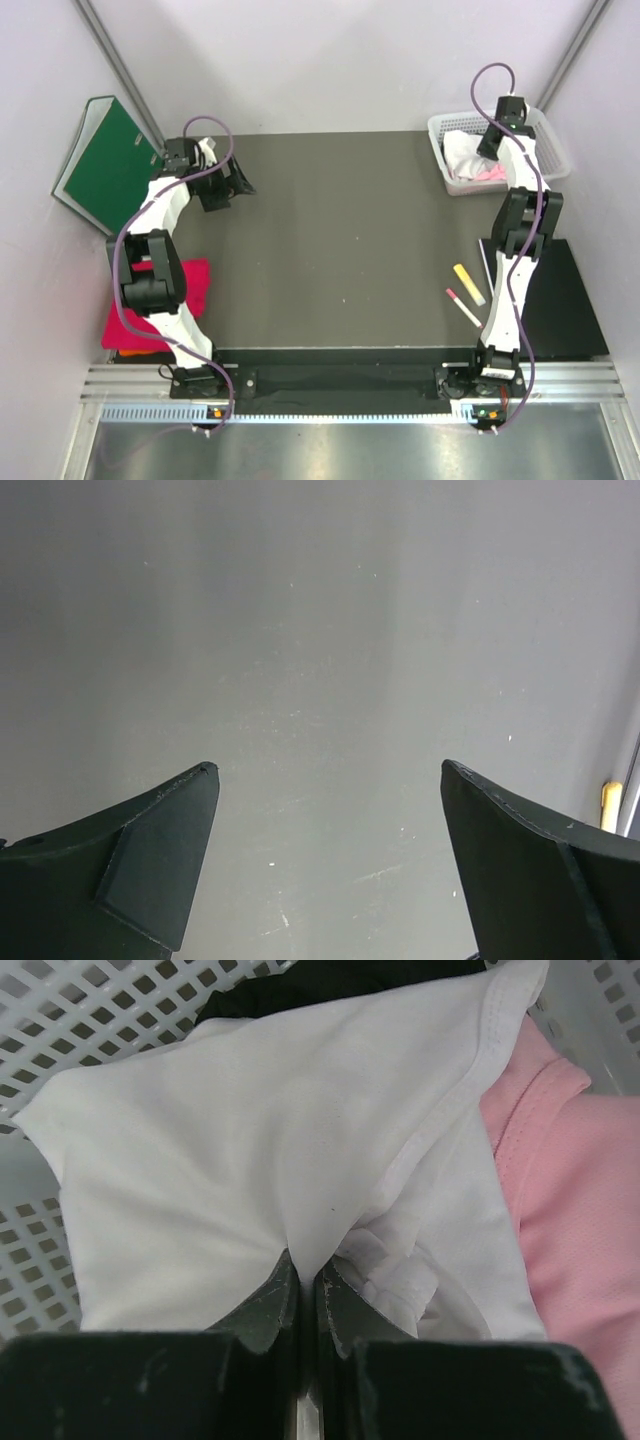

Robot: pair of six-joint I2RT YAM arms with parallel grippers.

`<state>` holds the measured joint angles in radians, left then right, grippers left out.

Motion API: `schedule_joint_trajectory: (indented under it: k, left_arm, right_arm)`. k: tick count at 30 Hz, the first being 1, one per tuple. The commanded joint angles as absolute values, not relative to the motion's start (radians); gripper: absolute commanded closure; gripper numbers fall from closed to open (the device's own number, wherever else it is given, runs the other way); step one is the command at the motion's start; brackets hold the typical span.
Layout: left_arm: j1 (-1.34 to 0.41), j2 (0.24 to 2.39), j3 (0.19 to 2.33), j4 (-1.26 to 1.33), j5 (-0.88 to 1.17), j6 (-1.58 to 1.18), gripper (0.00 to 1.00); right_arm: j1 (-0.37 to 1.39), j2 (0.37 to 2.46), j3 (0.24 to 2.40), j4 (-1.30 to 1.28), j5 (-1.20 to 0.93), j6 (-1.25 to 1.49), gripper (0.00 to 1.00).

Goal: Fold and stack the t-shirts
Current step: Grab crumpled tshirt from bin with the right arm, then move the tshirt to the center of the board

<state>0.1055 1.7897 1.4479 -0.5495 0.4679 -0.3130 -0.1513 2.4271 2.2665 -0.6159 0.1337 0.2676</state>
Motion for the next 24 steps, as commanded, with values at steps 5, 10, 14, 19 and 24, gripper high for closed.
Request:
schedule_joint_trajectory:
  k: [5, 10, 14, 19, 24]
  left_arm:
    - [0.097, 1.795, 1.480, -0.505, 0.517, -0.331, 0.03]
    - [0.097, 1.786, 1.491, -0.494, 0.526, -0.321, 0.01]
    - [0.095, 1.781, 1.497, -0.483, 0.531, -0.319, 0.01]
    - [0.097, 1.775, 1.491, -0.476, 0.537, -0.321, 0.01]
    - [0.095, 1.753, 1.468, -0.443, 0.538, -0.351, 0.01]
  right_arm:
    - [-0.160, 2.097, 2.322, -0.560, 0.184, 0.278, 1.00]
    - [-0.144, 1.970, 2.322, -0.571, 0.163, 0.285, 1.00]
    - [-0.068, 1.879, 2.264, -0.574, 0.141, 0.266, 1.00]
    - [0.170, 1.790, 2.206, -0.578, 0.230, 0.158, 1.00]
    - [0.403, 1.793, 2.114, -0.649, 0.290, 0.095, 1.00]
